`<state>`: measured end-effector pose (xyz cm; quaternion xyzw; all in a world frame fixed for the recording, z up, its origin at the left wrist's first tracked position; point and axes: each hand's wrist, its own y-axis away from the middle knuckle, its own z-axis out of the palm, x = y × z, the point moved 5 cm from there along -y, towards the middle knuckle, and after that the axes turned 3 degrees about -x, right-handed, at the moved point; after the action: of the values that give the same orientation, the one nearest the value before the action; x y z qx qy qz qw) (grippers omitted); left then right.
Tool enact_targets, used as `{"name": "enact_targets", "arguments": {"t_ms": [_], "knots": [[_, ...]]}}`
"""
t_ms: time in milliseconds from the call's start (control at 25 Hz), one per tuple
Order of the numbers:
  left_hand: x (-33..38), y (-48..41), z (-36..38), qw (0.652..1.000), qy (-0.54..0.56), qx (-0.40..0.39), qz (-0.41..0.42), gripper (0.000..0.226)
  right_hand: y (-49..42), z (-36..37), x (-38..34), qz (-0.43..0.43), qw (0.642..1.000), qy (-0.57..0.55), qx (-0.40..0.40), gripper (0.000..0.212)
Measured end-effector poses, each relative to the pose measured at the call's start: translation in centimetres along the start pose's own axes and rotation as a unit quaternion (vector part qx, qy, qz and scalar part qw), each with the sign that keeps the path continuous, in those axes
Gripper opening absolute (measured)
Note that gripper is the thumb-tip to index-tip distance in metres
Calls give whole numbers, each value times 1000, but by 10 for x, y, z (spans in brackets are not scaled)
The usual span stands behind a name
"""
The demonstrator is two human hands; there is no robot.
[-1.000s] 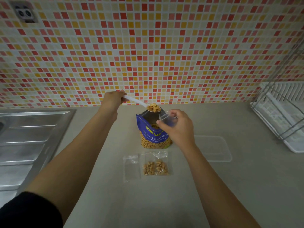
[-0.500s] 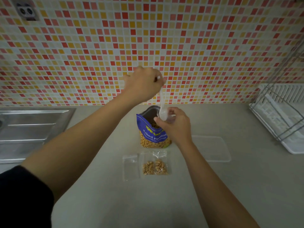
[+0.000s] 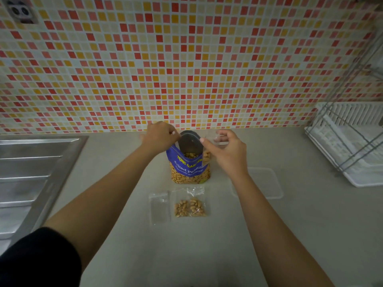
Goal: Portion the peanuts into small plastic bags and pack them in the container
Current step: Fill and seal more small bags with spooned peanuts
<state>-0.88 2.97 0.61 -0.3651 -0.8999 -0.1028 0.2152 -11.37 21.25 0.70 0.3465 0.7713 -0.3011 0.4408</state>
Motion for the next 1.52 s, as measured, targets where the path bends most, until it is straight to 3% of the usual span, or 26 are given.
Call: {"name": "enact_targets", "arguments": {"t_ms": [80, 240, 440, 640, 800, 880, 1000, 1080, 1200, 1360, 1520], "knots": [[-7, 0, 2, 999, -4, 38, -15, 35, -3, -8, -2, 10, 1000, -12, 15, 56], [11, 22, -21, 976, 126, 159, 77, 33, -8, -15, -10, 10, 999, -29, 30, 54], [38, 70, 4, 960, 208, 54, 177, 34, -7, -3, -26, -5, 997, -72, 17, 52], [23, 81, 25, 946, 304, 48, 99, 22, 1, 12, -25, -15, 991, -110, -72, 42], [-8, 107, 56, 874, 481, -73, 18, 12, 16, 24, 3, -21, 977, -138, -161, 6], [-28, 130, 84, 846, 520, -111, -43, 13, 32, 39, 34, 13, 970, -135, -204, 8], [-57, 165, 132, 829, 515, -167, -140, 11, 60, 60, 89, 80, 967, -3, -242, 4], [-74, 185, 157, 835, 478, -181, -204, 8, 79, 71, 117, 88, 956, 108, -258, 12], [-89, 203, 173, 866, 404, -158, -247, 8, 100, 81, 128, 84, 946, 161, -269, 10], [-87, 201, 170, 931, 277, -138, -195, 6, 104, 87, 128, 52, 947, 195, -249, 12], [-80, 192, 156, 978, 115, -110, -137, 22, 100, 86, 125, 17, 960, 172, -220, 19]]}}
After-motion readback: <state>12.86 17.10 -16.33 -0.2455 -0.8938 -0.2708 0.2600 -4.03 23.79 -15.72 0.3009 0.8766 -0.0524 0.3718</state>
